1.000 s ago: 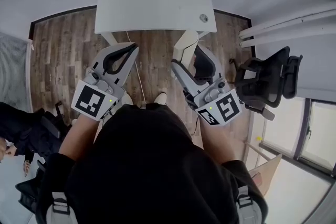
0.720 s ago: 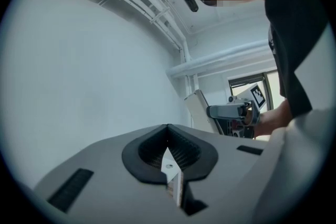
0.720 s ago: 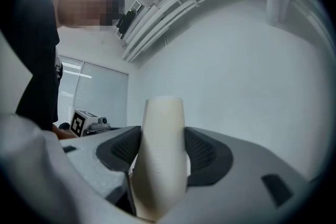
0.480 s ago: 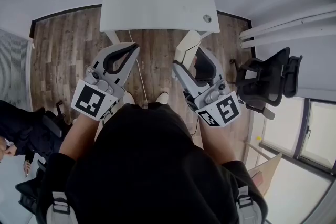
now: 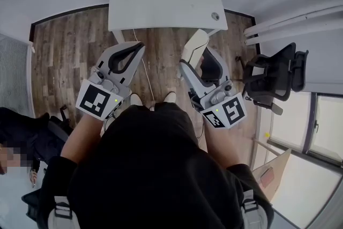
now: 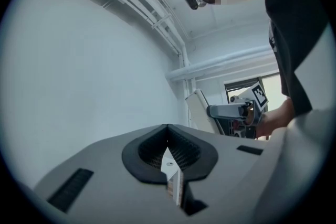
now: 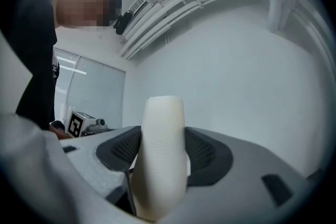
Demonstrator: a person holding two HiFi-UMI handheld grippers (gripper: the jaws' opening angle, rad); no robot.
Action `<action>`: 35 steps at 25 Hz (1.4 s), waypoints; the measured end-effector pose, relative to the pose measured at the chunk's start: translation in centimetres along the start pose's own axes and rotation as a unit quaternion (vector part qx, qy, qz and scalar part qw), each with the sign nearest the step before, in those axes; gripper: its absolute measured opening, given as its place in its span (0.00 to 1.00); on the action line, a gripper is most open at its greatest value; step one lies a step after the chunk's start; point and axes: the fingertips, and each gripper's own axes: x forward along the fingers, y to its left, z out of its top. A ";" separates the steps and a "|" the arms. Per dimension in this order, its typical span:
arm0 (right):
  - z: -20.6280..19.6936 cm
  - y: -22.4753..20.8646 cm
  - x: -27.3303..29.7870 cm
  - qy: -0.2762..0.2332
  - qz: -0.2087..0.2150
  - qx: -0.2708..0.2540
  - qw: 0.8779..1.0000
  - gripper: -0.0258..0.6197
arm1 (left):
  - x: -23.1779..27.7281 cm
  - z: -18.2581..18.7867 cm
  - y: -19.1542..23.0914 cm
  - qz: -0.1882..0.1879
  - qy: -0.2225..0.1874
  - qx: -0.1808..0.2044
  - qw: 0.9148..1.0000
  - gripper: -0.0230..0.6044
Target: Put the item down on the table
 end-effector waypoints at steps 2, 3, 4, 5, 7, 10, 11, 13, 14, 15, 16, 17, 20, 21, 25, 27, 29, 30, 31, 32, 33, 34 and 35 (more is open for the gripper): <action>-0.1 0.4 0.4 0.000 -0.005 -0.001 1.000 0.45 | -0.3 -0.1 0.5 -0.001 0.001 -0.003 1.000 0.03; -0.1 0.6 0.6 0.000 -0.008 -0.002 1.000 0.45 | -0.4 -0.3 0.7 -0.003 0.002 -0.005 1.000 0.03; -0.2 0.6 0.7 0.000 -0.010 -0.003 1.000 0.45 | -0.4 -0.4 0.8 -0.004 0.002 -0.008 1.000 0.03; -0.3 0.5 0.8 0.001 -0.011 -0.003 1.000 0.46 | -0.4 -0.5 1.0 -0.005 0.002 -0.009 1.000 0.03; -0.4 0.1 1.0 0.003 -0.012 -0.003 1.000 0.45 | 0.0 -0.7 1.3 -0.005 0.000 -0.009 1.000 0.03; -0.4 -1.0 1.3 0.002 -0.014 -0.003 1.000 0.46 | 0.9 -1.0 1.8 -0.006 0.001 -0.013 1.000 0.03; -0.4 -1.6 1.4 0.001 -0.015 -0.002 1.000 0.46 | 1.4 -1.1 1.9 -0.006 0.002 -0.014 1.000 0.03; -0.6 -3.0 1.5 -0.001 -0.016 -0.002 1.000 0.45 | 2.7 -1.2 2.2 -0.004 0.001 -0.014 1.000 0.03; -0.7 -3.8 1.7 -0.002 -0.016 -0.001 1.000 0.45 | 3.3 -1.2 2.3 -0.004 0.000 -0.013 1.000 0.03; -0.8 -4.6 1.9 -0.003 -0.015 -0.001 1.000 0.46 | 3.9 -1.2 2.5 -0.003 -0.001 -0.011 1.000 0.03; -0.8 -5.4 2.1 -0.004 -0.014 0.000 1.000 0.46 | 4.6 -1.3 2.7 -0.003 -0.001 -0.009 1.000 0.03; -0.9 -6.2 2.4 -0.005 -0.012 0.001 1.000 0.45 | 5.3 -1.3 2.9 -0.002 0.000 -0.007 1.000 0.03; -0.9 -9.1 3.2 -0.006 -0.007 0.003 1.000 0.45 | 8.1 -1.5 3.5 0.000 0.006 -0.001 1.000 0.03; -1.0 -10.1 3.5 -0.006 -0.005 0.003 1.000 0.46 | 9.1 -1.5 3.7 0.000 0.007 0.000 1.000 0.03; -1.3 -14.6 4.7 -0.003 0.000 0.002 1.000 0.46 | 13.4 -1.7 4.5 -0.001 0.008 0.000 1.000 0.03; -1.2 -16.9 5.1 -0.001 0.003 0.003 1.000 0.45 | 15.6 -1.7 4.7 0.000 0.010 0.003 1.000 0.03; -1.1 -19.1 5.4 0.000 0.006 0.003 1.000 0.45 | 17.8 -1.6 4.7 0.002 0.011 0.008 1.000 0.03; -1.1 -20.1 5.5 0.001 0.009 0.003 1.000 0.45 | 18.8 -1.5 4.8 0.003 0.011 0.011 1.000 0.03; -1.2 -21.1 5.6 0.001 0.011 0.004 1.000 0.45 | 19.8 -1.6 4.7 0.005 0.014 0.014 1.000 0.03; -1.3 -22.0 5.7 0.002 0.014 0.006 1.000 0.45 | 20.7 -1.9 4.7 0.008 0.017 0.016 1.000 0.03; -1.5 -22.8 5.7 0.003 0.017 0.009 1.000 0.45 | 21.5 -2.2 4.8 0.010 0.021 0.018 1.000 0.03; -1.8 -23.6 5.8 0.004 0.020 0.012 1.000 0.46 | 22.2 -2.5 4.8 0.013 0.022 0.021 0.999 0.03; -2.0 -24.4 5.8 0.005 0.022 0.015 1.000 0.45 | 23.0 -2.7 4.9 0.016 0.023 0.023 0.999 0.03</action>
